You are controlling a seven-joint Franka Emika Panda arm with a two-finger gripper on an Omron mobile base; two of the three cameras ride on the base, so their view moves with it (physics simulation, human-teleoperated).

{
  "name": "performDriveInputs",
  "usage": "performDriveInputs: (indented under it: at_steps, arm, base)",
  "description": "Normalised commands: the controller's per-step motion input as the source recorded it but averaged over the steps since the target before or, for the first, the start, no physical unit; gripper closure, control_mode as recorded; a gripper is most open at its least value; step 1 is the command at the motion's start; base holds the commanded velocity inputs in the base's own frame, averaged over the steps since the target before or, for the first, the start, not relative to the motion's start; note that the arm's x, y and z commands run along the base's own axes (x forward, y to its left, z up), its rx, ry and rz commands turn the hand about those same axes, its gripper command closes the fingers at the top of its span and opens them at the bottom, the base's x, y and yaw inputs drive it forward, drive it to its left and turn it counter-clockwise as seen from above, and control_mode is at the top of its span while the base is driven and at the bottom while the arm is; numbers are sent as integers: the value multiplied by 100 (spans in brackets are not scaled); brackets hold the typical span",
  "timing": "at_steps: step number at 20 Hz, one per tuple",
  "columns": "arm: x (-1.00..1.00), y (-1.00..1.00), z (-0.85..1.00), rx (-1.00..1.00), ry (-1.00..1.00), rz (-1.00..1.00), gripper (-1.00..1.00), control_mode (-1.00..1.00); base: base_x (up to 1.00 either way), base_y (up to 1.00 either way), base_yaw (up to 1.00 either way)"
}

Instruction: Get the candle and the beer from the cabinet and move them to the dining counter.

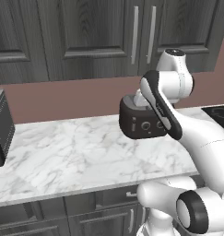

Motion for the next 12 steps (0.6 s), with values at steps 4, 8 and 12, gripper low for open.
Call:
performDriveInputs:
  at_steps: [4,8,12]
  arm:
    - [0,14,-5,-7,-2,-4,-100,-100]
    - [0,0,0,0,0,0,-100,-100]
    - [0,0,0,0,0,0,-100,-100]
  base:
    - [0,0,0]
    - [0,0,0]
    - [0,0,0]
